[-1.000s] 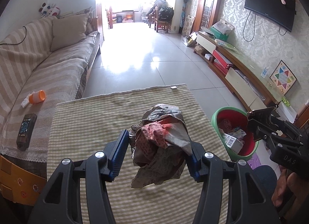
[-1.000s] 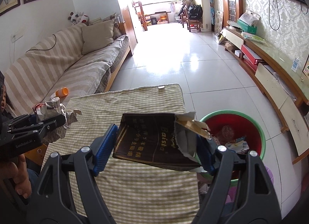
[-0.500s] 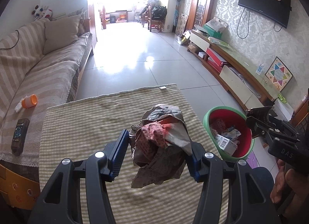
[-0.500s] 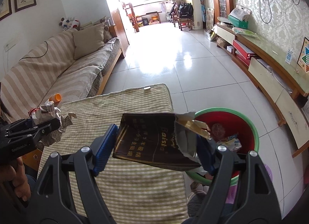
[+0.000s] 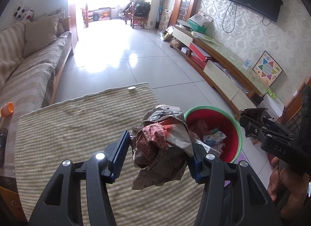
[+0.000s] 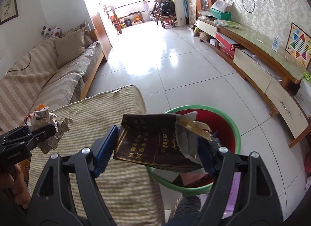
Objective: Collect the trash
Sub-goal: 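Carry the crumpled paper and dark wrapper over the red bucket, then open both tools to drop the paper and wrapper into the bucket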
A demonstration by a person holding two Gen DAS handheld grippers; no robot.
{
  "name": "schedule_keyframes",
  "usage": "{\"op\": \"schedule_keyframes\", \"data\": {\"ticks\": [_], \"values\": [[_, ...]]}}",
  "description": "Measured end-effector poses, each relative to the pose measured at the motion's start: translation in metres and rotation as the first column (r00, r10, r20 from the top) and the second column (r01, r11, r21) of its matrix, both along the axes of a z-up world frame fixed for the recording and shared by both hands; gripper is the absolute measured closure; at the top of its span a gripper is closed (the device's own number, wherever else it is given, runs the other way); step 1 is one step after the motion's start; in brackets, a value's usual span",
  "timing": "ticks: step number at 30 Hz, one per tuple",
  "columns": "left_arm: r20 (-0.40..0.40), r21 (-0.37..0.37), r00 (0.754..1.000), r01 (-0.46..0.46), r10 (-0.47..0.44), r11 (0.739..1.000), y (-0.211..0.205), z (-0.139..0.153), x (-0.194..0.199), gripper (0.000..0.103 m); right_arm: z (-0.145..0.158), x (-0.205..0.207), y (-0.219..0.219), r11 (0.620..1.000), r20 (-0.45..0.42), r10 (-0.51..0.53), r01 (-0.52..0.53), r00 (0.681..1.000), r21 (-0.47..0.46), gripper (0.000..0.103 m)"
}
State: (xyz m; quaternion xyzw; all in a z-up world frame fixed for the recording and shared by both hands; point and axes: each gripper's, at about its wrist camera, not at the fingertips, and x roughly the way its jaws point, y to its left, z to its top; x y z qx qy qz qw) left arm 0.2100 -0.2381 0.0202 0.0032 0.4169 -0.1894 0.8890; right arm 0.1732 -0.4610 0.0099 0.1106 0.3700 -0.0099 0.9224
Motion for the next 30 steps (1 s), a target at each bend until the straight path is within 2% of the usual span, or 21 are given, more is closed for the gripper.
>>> {"op": "schedule_keyframes", "data": {"ticks": [8,18,24,28,30], "values": [[-0.02,-0.042,0.995,0.093,-0.093,0.995,-0.053,-0.01,0.018,0.051,-0.009,0.005,-0.046,0.996,-0.015,-0.082,0.082,0.997,0.026,0.029],[-0.068,-0.07,0.978,0.192,-0.196,0.979,-0.127,-0.03,0.039,0.05,-0.022,-0.006,-0.093,0.986,-0.036,-0.159,0.161,0.987,0.035,0.029],[-0.084,-0.056,0.973,0.213,-0.217,0.975,-0.154,-0.038,0.045,0.04,-0.031,-0.008,-0.11,0.983,-0.042,-0.179,0.18,0.983,0.043,0.029],[-0.089,-0.048,0.975,0.198,-0.202,0.979,-0.161,-0.039,0.052,0.02,-0.035,-0.006,-0.114,0.981,-0.047,-0.184,0.186,0.982,0.05,0.029],[-0.089,-0.051,0.977,0.191,-0.195,0.98,-0.161,-0.039,0.053,0.017,-0.037,-0.006,-0.114,0.981,-0.05,-0.183,0.185,0.982,0.054,0.029]]}}
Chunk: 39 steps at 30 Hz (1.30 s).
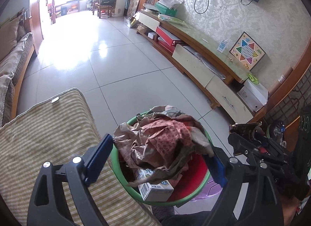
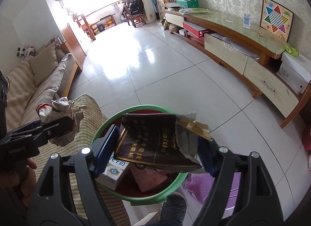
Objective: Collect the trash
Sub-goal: 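Open both tools to drop the paper and wrapper into the bucket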
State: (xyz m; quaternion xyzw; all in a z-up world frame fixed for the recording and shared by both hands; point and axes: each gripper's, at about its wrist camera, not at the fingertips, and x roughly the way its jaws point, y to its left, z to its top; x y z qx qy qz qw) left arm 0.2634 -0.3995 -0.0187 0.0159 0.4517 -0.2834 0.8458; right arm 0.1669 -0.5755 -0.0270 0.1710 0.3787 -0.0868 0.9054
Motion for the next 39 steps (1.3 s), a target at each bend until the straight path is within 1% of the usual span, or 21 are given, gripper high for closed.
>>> {"op": "schedule_keyframes", "data": {"ticks": [6,8,14,22,28,37,39], "values": [[-0.013,-0.017,1.0,-0.009,0.009,1.0,0.003,0.002,0.004,0.012,-0.001,0.003,0.001,1.0,0.003,0.006,-0.006,1.0,0.004,0.029],[-0.011,-0.022,1.0,-0.004,0.003,1.0,0.003,0.004,0.005,0.008,0.0,0.003,0.001,1.0,0.004,0.006,-0.006,1.0,0.005,0.029],[-0.005,-0.023,1.0,-0.002,0.002,1.0,0.002,0.008,0.006,0.008,0.0,0.003,-0.002,1.0,0.008,0.01,-0.01,1.0,0.004,0.029],[0.015,-0.015,0.999,-0.038,0.038,0.999,0.015,0.016,0.003,0.008,0.0,0.007,0.004,1.0,0.008,0.03,-0.03,1.0,0.005,0.029],[0.067,0.035,0.996,-0.069,0.067,0.997,0.04,0.022,-0.013,0.008,0.001,0.017,0.016,0.998,0.001,0.061,-0.061,0.998,0.005,0.029],[0.072,0.033,0.992,-0.109,0.106,0.993,0.092,0.021,-0.042,0.008,0.004,0.034,0.043,0.991,-0.018,0.129,-0.129,0.992,-0.027,0.028],[0.065,0.033,0.99,-0.129,0.127,0.991,0.106,0.019,-0.047,0.008,0.004,0.036,0.051,0.989,-0.024,0.139,-0.14,0.99,-0.043,0.026]]}}
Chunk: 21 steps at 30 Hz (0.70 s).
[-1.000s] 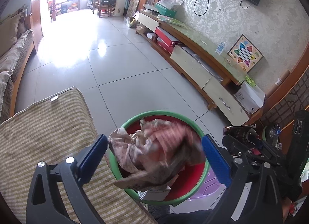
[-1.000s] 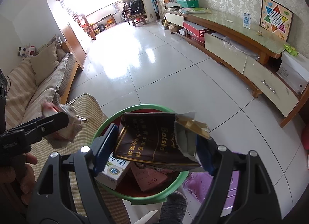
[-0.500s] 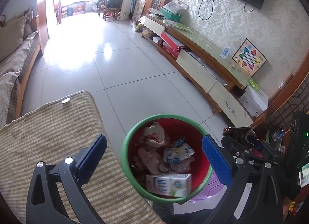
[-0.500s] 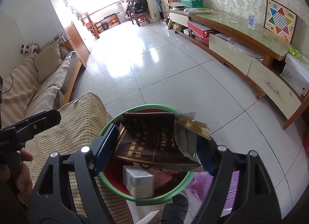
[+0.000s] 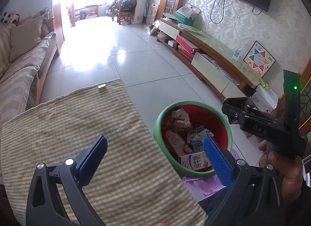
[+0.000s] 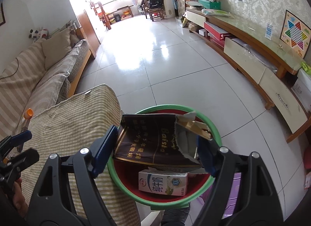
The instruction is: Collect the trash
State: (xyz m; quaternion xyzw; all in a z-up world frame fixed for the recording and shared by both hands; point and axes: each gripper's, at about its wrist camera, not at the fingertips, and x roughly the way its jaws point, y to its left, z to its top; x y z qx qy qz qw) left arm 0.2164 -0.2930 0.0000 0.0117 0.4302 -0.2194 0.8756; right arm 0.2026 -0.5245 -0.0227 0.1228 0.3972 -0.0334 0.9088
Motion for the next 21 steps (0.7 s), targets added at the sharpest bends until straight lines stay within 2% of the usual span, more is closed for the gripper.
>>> {"op": "schedule_keyframes", "data": {"ticks": [2,5,7,12,17,21], "values": [[-0.008,-0.004,1.0,-0.023,0.023,1.0,0.014,-0.003,-0.004,0.008,-0.001,0.004,0.006,1.0,-0.013,0.006,-0.006,1.0,-0.015,0.025],[-0.023,-0.012,0.998,-0.064,0.064,0.998,0.036,-0.007,-0.009,0.008,0.002,0.006,0.014,1.0,-0.015,0.01,-0.01,1.0,-0.027,0.017],[-0.027,-0.013,0.996,-0.085,0.084,0.996,0.051,-0.008,-0.012,0.008,0.005,0.007,0.019,0.999,-0.013,0.012,-0.013,1.0,-0.036,0.004],[-0.02,-0.002,0.995,-0.098,0.098,0.995,0.075,-0.006,-0.027,0.008,0.014,0.008,0.037,0.997,-0.019,0.008,-0.01,1.0,-0.079,0.005],[-0.016,-0.022,0.99,-0.139,0.139,0.99,0.104,0.002,-0.044,0.008,0.026,0.002,0.055,0.998,-0.014,0.009,-0.01,1.0,-0.069,0.005],[0.021,-0.009,0.981,-0.194,0.195,0.981,0.131,0.014,-0.06,0.008,0.046,-0.012,0.083,0.997,0.036,0.033,-0.03,0.999,-0.077,0.005]]}}
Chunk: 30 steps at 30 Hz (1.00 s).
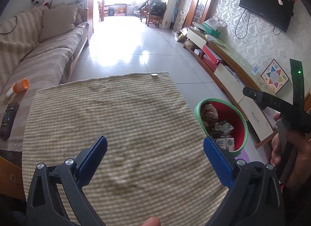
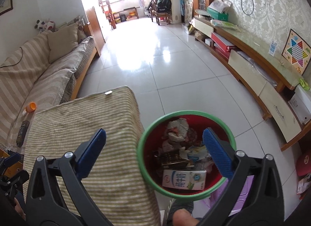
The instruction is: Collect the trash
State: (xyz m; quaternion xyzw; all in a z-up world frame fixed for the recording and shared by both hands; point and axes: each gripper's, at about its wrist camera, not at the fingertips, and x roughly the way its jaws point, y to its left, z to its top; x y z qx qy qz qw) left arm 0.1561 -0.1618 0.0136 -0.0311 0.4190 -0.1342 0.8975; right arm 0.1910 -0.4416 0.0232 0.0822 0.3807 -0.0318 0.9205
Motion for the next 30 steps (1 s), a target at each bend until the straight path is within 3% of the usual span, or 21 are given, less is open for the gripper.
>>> {"op": "schedule_keyframes", "data": {"ticks": [7,13,17,21,25,30], "values": [[0.221,0.154,0.968,-0.156,0.12,0.976,0.045,0.035,-0.042,0.008,0.032,-0.035,0.073,0.998,0.094,0.045,-0.041,0.995,-0.051,0.005],[0.29,0.107,0.928,-0.275,0.234,0.956,0.1,0.063,-0.068,0.008,0.045,-0.063,0.129,0.994,0.136,0.078,-0.067,0.988,-0.083,0.005],[0.278,0.042,0.907,-0.34,0.316,0.939,0.134,0.071,-0.081,0.008,0.048,-0.072,0.168,0.982,0.098,0.153,-0.14,0.983,-0.124,0.005],[0.262,-0.006,0.905,-0.345,0.334,0.939,0.151,0.071,-0.094,0.008,0.057,-0.084,0.195,0.972,0.122,0.217,-0.203,0.969,-0.115,0.005],[0.287,0.049,0.885,-0.395,0.366,0.917,0.154,0.07,-0.1,0.008,0.063,-0.091,0.214,0.965,0.137,0.245,-0.227,0.96,-0.134,0.005],[0.298,0.059,0.885,-0.392,0.358,0.918,0.151,0.072,-0.104,0.008,0.065,-0.094,0.221,0.963,0.149,0.248,-0.228,0.957,-0.144,0.005]]}}
